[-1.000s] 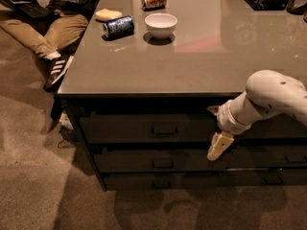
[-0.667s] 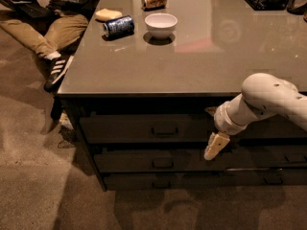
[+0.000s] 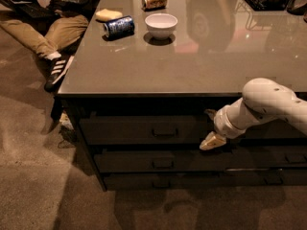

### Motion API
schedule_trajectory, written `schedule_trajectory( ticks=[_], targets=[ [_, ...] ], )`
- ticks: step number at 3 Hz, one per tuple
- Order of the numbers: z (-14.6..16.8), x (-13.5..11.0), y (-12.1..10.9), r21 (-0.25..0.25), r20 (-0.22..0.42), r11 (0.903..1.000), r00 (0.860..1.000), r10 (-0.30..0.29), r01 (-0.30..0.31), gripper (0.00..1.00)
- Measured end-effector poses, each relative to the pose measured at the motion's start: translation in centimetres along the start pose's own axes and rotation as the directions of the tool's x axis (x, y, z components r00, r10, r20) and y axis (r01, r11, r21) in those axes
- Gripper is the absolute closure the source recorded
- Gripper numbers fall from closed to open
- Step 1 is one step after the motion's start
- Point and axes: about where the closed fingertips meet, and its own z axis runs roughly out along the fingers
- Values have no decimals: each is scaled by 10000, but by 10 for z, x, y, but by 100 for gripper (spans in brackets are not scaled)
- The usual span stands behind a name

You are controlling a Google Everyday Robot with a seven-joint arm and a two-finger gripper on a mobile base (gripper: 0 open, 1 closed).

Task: Open top drawer

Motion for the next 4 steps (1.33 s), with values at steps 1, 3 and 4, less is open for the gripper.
schedule_trajectory(
  ticks=[1, 3, 4],
  targets=[
    [-2, 2, 6, -42, 46, 10000, 10000, 66, -65, 64],
    [-9, -1, 5, -42, 46, 10000, 10000, 65, -65, 100],
    [-11, -2, 5, -42, 47, 10000, 10000, 66, -66, 100]
  ],
)
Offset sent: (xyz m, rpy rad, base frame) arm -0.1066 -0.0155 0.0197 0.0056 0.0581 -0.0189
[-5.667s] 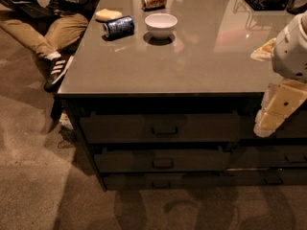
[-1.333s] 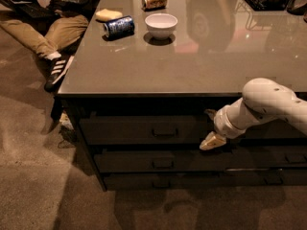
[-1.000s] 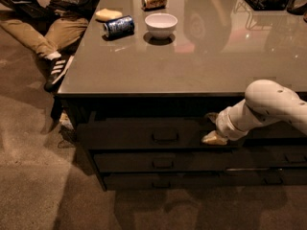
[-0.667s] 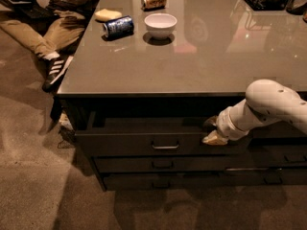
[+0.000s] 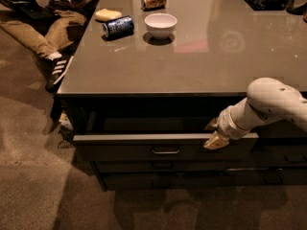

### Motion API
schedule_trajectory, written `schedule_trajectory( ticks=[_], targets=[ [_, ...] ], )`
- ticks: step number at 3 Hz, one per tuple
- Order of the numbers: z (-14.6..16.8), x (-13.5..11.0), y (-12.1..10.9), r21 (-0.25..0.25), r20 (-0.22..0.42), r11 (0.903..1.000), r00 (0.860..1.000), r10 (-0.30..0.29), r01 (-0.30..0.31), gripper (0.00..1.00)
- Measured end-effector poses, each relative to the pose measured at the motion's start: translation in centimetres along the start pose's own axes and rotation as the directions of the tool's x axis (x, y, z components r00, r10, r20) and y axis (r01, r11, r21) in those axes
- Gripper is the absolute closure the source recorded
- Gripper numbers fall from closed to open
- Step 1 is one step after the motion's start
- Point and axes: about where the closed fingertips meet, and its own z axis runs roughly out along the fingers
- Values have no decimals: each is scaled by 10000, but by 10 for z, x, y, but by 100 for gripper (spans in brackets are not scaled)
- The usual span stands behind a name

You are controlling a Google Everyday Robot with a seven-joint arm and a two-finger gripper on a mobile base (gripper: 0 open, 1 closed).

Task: Open top drawer

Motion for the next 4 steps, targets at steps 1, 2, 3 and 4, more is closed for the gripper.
schedule_trajectory(
  ticks=[1, 2, 3, 4],
  targets=[
    [-3, -1, 18, -109, 129, 9999, 9999, 89, -88, 100],
    [-4, -1, 27, -190, 212, 9997, 9997, 137, -133, 100],
    [-4, -1, 27, -190, 212, 9997, 9997, 137, -133, 100],
    [-4, -1, 28, -192, 212, 9997, 9997, 136, -132, 100]
  ],
)
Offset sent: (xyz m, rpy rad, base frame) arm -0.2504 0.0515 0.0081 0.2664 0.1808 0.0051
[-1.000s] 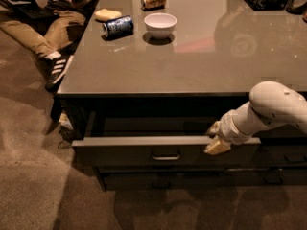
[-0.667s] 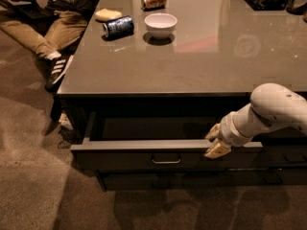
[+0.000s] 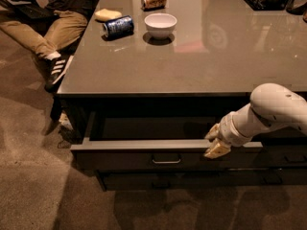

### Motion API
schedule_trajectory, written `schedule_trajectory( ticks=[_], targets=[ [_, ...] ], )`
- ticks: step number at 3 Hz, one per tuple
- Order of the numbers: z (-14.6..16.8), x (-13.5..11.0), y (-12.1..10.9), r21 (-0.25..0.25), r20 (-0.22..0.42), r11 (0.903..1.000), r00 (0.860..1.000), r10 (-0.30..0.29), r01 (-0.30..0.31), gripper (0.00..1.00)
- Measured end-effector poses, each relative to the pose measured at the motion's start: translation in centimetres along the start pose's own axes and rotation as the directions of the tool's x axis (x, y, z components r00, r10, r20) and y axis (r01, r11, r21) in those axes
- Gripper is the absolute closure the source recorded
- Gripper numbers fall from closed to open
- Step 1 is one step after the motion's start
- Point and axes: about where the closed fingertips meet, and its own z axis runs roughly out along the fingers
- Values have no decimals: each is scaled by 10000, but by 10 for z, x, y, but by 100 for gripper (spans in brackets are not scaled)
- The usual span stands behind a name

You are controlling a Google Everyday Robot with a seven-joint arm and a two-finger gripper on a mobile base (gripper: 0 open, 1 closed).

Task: Open top drawer

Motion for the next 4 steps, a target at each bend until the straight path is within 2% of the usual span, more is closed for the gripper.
schedule_trajectory(
  ticks=[1, 4],
  targets=[
    [0, 0, 0, -3, 0, 10000, 10000, -1, 1, 81],
    [2, -1, 1, -52, 4, 10000, 10000, -16, 16, 11]
  ],
)
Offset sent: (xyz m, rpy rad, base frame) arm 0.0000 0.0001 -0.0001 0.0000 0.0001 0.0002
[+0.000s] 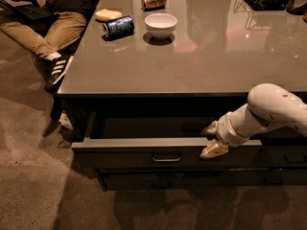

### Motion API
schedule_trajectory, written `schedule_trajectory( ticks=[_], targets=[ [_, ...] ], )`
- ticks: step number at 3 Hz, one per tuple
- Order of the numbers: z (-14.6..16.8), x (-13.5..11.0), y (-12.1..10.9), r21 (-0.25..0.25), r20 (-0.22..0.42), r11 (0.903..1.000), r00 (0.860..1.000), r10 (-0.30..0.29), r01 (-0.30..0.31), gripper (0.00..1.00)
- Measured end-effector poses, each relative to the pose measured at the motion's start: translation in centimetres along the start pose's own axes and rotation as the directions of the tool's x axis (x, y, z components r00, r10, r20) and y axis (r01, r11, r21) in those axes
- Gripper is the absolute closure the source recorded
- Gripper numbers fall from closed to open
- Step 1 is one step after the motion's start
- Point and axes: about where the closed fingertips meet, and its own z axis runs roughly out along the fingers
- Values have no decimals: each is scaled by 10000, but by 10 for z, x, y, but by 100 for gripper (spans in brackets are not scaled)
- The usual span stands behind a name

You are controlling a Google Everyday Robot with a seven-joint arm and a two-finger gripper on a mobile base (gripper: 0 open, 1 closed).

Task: Open top drawer

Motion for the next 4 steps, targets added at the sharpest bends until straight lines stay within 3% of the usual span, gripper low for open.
schedule_trajectory(
  ticks=[1, 2, 3, 4],
  targets=[
    [1, 0, 1, -20, 1, 10000, 10000, -5, 5, 0],
    [6, -2, 6, -148, -335, 9998, 9994, -132, 127, 0],
    [11, -4, 16, -387, -730, 9991, 9972, -176, 148, 15],
    [6, -7, 30, -420, -996, 9991, 9949, -135, 93, 38]
  ],
)
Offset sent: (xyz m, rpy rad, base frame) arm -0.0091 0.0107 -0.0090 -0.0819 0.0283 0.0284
